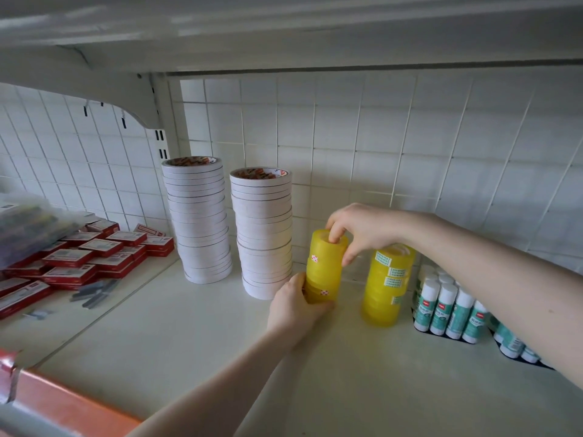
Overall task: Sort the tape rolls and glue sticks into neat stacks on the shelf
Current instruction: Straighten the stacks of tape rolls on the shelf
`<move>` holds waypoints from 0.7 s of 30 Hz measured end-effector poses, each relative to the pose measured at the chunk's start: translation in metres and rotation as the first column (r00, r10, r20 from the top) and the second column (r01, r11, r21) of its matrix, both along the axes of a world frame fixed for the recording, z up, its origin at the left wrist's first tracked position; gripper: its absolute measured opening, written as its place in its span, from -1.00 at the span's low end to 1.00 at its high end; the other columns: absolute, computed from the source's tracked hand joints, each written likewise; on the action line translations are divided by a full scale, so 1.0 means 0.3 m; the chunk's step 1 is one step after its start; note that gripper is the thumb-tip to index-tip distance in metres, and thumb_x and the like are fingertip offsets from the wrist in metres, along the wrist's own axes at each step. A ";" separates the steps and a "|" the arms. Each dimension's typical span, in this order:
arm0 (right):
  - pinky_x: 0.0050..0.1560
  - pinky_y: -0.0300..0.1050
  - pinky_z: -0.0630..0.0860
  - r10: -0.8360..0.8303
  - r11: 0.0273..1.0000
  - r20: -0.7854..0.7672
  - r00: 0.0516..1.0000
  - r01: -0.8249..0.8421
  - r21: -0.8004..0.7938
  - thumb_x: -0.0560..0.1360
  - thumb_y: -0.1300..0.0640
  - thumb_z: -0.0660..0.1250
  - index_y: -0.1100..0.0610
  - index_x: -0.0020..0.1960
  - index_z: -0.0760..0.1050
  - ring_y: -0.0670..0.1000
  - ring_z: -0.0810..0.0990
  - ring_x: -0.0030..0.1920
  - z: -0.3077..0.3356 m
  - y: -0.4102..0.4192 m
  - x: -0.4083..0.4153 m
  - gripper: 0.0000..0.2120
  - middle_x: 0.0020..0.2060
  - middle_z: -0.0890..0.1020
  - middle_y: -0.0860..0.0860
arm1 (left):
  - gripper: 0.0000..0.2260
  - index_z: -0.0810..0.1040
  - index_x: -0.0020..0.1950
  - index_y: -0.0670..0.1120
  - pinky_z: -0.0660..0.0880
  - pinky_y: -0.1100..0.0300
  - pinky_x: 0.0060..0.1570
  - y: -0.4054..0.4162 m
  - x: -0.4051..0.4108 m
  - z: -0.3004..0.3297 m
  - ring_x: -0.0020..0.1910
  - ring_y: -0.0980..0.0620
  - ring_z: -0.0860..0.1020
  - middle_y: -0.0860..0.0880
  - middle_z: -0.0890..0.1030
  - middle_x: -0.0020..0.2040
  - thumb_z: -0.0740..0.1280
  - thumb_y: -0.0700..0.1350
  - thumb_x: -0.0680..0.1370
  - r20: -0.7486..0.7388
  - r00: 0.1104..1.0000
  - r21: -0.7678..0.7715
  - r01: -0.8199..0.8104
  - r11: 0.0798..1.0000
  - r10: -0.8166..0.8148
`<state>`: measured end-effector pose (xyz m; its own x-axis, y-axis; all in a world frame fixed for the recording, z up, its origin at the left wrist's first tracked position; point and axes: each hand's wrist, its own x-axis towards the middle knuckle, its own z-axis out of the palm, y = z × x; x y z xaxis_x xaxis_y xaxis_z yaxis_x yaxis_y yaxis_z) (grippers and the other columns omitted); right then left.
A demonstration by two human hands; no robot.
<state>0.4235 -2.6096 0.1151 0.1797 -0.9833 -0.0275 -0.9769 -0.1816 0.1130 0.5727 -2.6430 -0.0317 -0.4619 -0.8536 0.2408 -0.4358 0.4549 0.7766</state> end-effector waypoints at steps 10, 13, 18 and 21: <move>-0.26 -0.39 0.27 0.052 0.998 0.072 0.996 -0.055 0.029 0.36 0.04 0.50 0.13 0.07 0.59 -0.07 0.39 -0.12 0.004 -0.021 0.019 -0.67 0.00 0.50 -0.01 | -0.61 0.45 -0.01 0.02 0.51 0.08 -0.03 -0.016 -0.005 -0.013 -0.07 0.05 0.52 0.07 0.56 -0.09 0.50 0.14 0.31 -0.024 1.000 0.045 0.020 0.999 -0.019; -0.25 -0.34 0.30 0.048 0.996 0.049 0.998 -0.051 0.069 0.37 0.05 0.49 0.15 0.04 0.58 -0.03 0.41 -0.10 0.007 -0.020 0.020 -0.70 0.02 0.51 0.03 | -0.63 0.46 0.00 0.01 0.51 0.05 -0.02 -0.011 -0.010 -0.008 -0.07 0.04 0.52 0.05 0.57 -0.09 0.45 0.19 0.35 -0.028 1.000 0.041 0.006 0.999 -0.004; -0.17 -0.10 0.38 0.025 0.994 0.083 0.996 -0.034 0.099 0.36 0.00 0.50 0.21 -0.05 0.55 0.10 0.49 -0.08 0.002 -0.014 0.004 -0.68 -0.04 0.53 0.16 | -0.67 0.46 -0.01 0.04 0.51 0.06 -0.03 -0.012 -0.013 -0.011 -0.10 0.05 0.51 0.07 0.56 -0.11 0.44 0.18 0.36 -0.032 0.999 0.007 0.018 1.000 -0.018; -0.07 -0.17 0.40 -0.017 0.996 0.191 0.981 -0.001 0.094 0.36 -0.02 0.49 0.08 0.04 0.56 -0.05 0.44 -0.08 0.007 0.000 0.009 -0.68 -0.07 0.51 -0.04 | -0.65 0.46 0.00 0.04 0.50 0.07 -0.03 -0.015 -0.014 -0.012 -0.09 0.04 0.51 0.07 0.56 -0.10 0.44 0.18 0.36 -0.032 0.999 0.000 0.019 1.000 -0.019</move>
<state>0.4261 -2.6095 0.1171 0.1824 -0.9795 -0.0853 -0.9802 -0.1744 -0.0937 0.5685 -2.6476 -0.0353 -0.4700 -0.8448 0.2557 -0.4023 0.4629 0.7899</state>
